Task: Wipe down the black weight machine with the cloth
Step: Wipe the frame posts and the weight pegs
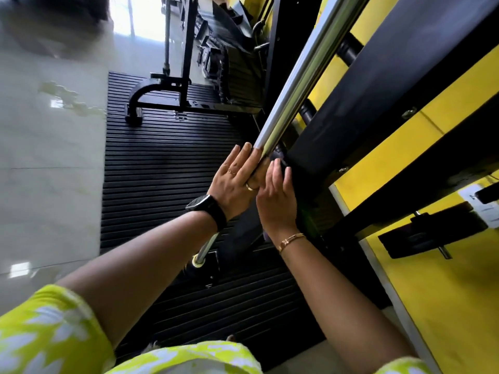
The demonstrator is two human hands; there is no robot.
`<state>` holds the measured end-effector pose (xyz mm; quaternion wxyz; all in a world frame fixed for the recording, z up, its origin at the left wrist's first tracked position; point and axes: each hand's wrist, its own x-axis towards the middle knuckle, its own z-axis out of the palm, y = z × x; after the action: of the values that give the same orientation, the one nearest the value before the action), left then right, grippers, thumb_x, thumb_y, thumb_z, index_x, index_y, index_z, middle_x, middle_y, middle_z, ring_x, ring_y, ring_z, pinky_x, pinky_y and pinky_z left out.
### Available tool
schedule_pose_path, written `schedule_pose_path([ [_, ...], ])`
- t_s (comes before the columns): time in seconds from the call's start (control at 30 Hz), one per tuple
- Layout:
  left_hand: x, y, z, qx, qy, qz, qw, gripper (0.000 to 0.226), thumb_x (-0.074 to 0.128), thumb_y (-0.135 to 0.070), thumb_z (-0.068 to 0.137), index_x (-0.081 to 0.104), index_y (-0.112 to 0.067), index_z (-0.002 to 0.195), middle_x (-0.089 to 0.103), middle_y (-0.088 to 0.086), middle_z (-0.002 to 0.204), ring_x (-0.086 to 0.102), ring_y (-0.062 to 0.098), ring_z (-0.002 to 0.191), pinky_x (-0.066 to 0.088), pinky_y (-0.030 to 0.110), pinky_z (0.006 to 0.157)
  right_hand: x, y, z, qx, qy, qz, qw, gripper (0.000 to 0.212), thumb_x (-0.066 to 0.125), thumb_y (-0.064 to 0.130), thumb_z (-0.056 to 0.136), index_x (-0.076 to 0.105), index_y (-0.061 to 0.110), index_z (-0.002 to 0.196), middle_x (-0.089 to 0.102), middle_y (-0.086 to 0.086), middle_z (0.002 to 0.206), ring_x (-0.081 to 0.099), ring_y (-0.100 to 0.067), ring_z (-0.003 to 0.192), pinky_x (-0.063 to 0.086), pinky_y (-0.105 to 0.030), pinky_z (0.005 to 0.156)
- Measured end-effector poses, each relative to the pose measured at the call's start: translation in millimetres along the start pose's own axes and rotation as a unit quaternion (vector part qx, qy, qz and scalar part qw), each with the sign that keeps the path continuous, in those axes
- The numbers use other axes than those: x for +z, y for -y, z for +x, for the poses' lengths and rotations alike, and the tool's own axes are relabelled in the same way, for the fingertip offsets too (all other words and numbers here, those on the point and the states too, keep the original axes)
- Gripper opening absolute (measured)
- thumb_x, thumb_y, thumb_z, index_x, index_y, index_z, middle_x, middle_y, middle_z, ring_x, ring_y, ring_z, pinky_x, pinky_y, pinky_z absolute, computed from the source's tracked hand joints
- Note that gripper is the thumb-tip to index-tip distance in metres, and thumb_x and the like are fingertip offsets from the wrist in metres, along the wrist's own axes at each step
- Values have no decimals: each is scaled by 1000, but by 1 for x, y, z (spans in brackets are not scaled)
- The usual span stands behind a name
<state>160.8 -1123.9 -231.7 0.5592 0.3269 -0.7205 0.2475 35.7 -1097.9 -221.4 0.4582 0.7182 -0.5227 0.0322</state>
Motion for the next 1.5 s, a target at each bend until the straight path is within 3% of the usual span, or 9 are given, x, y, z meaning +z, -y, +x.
schedule_pose_path([
  [0.23, 1, -1, -2, 7, -21, 21, 1000, 47, 47, -12, 95, 27, -10, 138, 21, 14, 145, 29, 34, 133, 26, 41, 118, 37, 49, -27, -177, 157, 39, 971, 26, 57, 25, 80, 79, 16, 91, 74, -10, 97, 67, -25, 103, 41, -46, 103],
  [0.37, -4, -3, -11, -5, 5, 40, 999, 57, 54, -9, 89, 26, -9, 139, 20, 16, 146, 26, 32, 141, 25, 42, 118, 33, 37, -45, -237, 226, -14, 945, 36, 45, 33, 94, 66, 19, 120, 63, -7, 128, 50, -26, 129, 20, -58, 112],
  [0.43, -6, -4, -18, -13, 24, 47, 999, 51, 51, -13, 94, 26, -9, 139, 19, 16, 147, 25, 31, 141, 23, 41, 119, 21, 24, -41, -179, 209, 4, 961, 34, 47, 27, 94, 65, 20, 122, 58, -6, 134, 44, -27, 133, 7, -59, 107],
  [0.53, -7, -8, -32, -37, 38, 68, 996, 42, 40, -22, 102, 27, -9, 140, 19, 15, 148, 13, 23, 149, 20, 38, 120, 8, 6, -27, -90, 99, 85, 987, 30, 59, 20, 82, 72, 17, 109, 47, -7, 133, 44, -29, 125, 24, -50, 101],
  [0.67, -1, -15, -51, -55, 52, 104, 992, 41, 37, -21, 103, 27, -10, 141, 17, 15, 151, 8, 21, 150, 18, 38, 121, 7, -1, -13, -68, 14, 88, 994, 33, 40, 18, 88, 66, 15, 108, 56, -4, 107, 44, -26, 106, 33, -45, 96],
  [0.93, 9, -14, -72, -43, 32, 117, 992, 45, 46, -19, 99, 25, -12, 138, 3, 6, 163, 13, 23, 149, 23, 42, 119, 62, 63, -54, -243, 255, 87, 932, 45, 31, 6, 76, 76, 10, 75, 70, -9, 76, 68, -24, 83, 44, -43, 94],
  [1.07, 14, -14, -88, -60, 25, 129, 990, 44, 47, -20, 98, 27, -12, 136, 20, 13, 148, 17, 24, 148, 28, 44, 116, 66, 59, -82, -390, 270, -19, 880, 44, 28, 17, 101, 46, 6, 138, 50, -14, 136, 42, -32, 133, 18, -52, 116],
  [1.23, 16, -20, -103, -74, 29, 142, 987, 67, 50, -19, 97, 14, -9, 153, 4, 8, 163, 17, 25, 148, 28, 45, 115, 58, 20, -94, -325, 184, 86, 924, 33, 65, 31, 76, 75, 16, 104, 71, -2, 105, 63, -20, 109, 18, -45, 112],
  [1.5, 18, -17, -128, -82, 64, 160, 982, 63, 63, -25, 90, 25, -12, 139, 10, 12, 160, 17, 24, 148, 28, 45, 116, 65, 49, -83, -308, 200, -7, 930, 47, 32, 21, 95, 59, 2, 128, 61, -16, 128, 51, -32, 127, 24, -52, 115],
])
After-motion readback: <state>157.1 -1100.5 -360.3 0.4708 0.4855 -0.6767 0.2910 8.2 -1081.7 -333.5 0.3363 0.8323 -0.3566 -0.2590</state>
